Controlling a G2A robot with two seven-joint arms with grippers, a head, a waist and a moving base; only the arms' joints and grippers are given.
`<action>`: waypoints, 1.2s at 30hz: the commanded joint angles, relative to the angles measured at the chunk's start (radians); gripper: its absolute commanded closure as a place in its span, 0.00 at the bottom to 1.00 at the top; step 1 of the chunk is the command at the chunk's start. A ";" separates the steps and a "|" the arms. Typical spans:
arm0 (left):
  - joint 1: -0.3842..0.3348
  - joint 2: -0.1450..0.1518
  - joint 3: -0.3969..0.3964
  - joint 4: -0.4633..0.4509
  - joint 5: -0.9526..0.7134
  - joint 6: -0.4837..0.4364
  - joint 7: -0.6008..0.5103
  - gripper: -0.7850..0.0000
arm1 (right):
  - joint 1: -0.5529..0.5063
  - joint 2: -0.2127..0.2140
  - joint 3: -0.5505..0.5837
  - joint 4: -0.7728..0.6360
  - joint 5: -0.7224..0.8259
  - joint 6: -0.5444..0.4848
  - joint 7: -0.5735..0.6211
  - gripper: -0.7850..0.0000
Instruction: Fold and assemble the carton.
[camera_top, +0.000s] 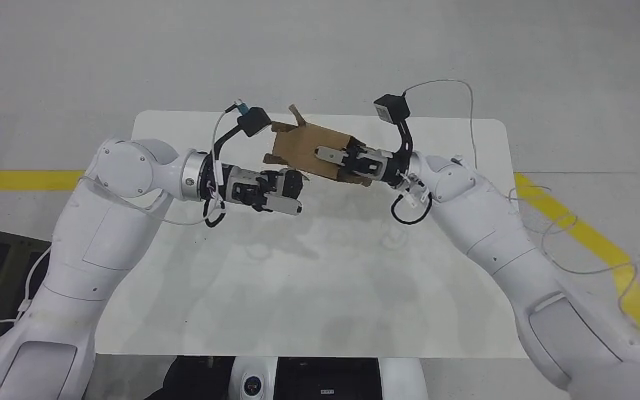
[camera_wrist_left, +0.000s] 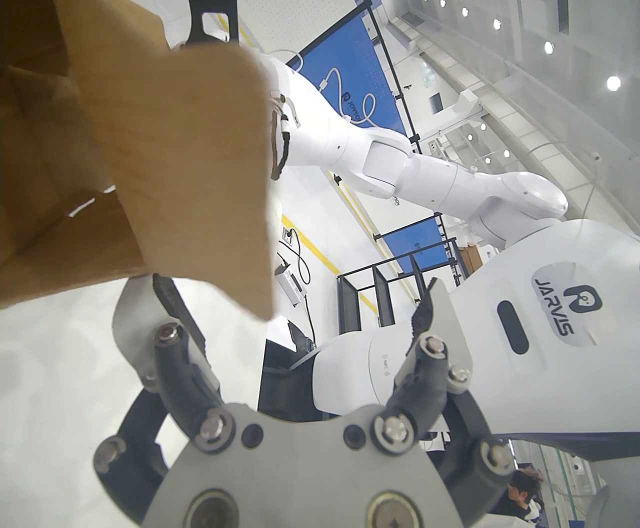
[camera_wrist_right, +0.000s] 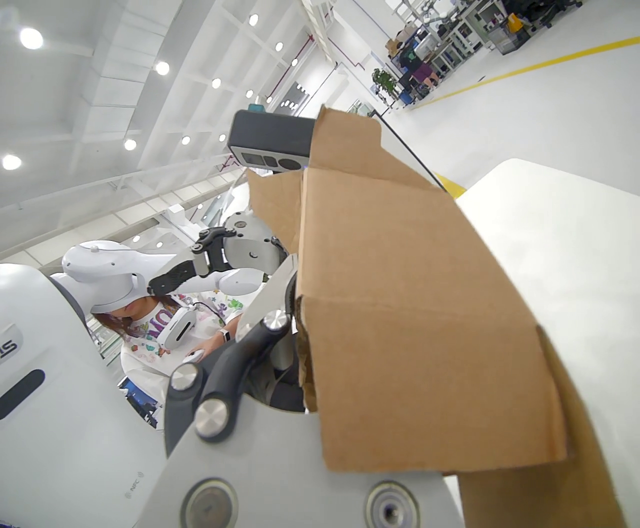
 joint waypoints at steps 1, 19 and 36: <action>-0.001 0.000 -0.002 0.000 -0.001 -0.002 -0.003 0.00 | 0.000 0.002 0.015 0.009 -0.004 0.000 0.000 1.00; -0.028 0.009 -0.044 0.075 0.092 -0.025 0.033 0.00 | -0.050 0.140 0.104 -0.095 -0.063 0.099 0.099 1.00; -0.039 0.012 -0.010 0.162 0.420 -0.091 0.173 0.00 | -0.172 0.243 0.137 -0.294 0.052 0.159 0.159 1.00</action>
